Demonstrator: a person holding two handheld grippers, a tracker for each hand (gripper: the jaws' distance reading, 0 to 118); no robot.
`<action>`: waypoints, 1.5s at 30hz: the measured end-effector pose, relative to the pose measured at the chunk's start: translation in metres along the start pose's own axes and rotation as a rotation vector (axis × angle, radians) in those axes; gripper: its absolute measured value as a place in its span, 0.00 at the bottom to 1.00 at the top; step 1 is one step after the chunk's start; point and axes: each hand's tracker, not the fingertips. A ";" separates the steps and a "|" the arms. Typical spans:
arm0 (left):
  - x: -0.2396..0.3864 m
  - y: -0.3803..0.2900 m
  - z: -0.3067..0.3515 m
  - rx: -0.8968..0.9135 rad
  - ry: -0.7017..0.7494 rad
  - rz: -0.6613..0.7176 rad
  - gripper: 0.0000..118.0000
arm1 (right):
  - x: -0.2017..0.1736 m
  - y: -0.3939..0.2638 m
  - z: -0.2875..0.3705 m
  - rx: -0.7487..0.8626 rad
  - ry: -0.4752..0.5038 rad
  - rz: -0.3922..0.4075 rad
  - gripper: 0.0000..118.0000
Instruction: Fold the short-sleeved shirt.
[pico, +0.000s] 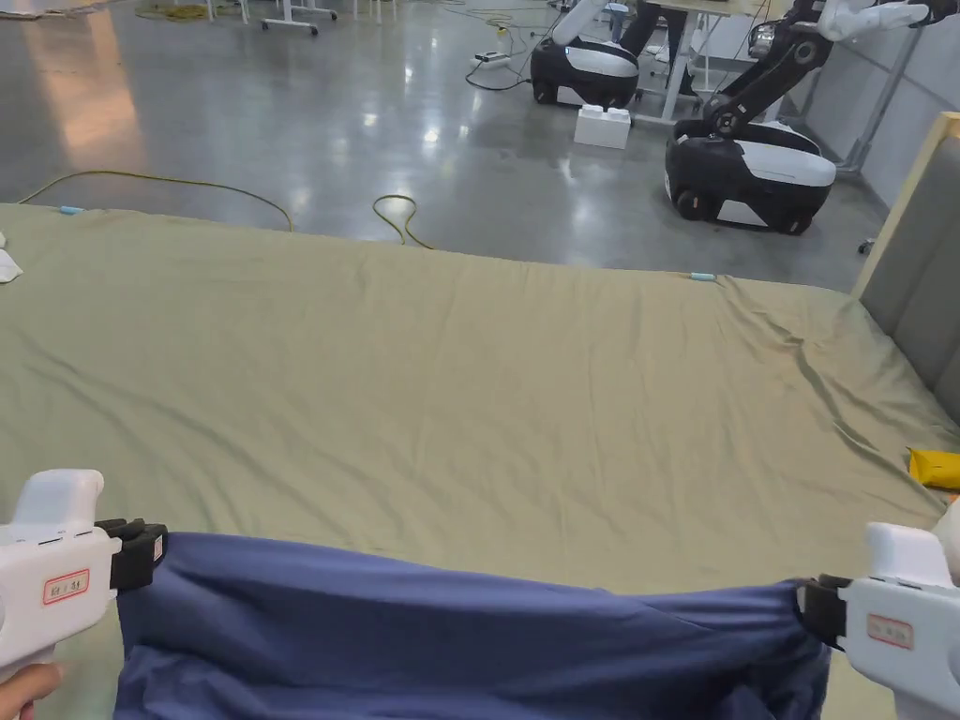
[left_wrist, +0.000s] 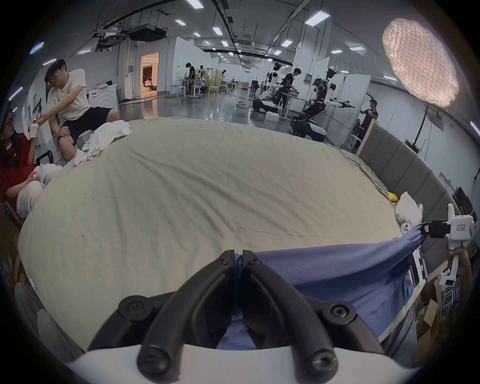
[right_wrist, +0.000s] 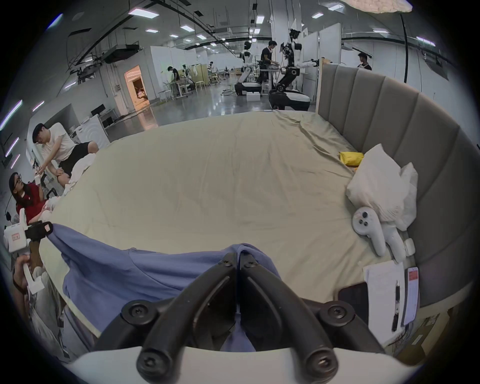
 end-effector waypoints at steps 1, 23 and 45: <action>-0.001 -0.007 0.006 0.000 -0.005 -0.005 0.06 | 0.001 -0.008 0.009 0.001 0.001 0.000 0.00; -0.001 -0.151 0.012 -0.318 0.094 -0.126 0.06 | -0.009 -0.174 -0.019 -0.344 -0.113 0.087 0.00; 0.080 -0.039 0.061 0.388 0.145 -0.114 0.53 | -0.102 -0.066 0.048 0.493 -0.095 0.045 0.50</action>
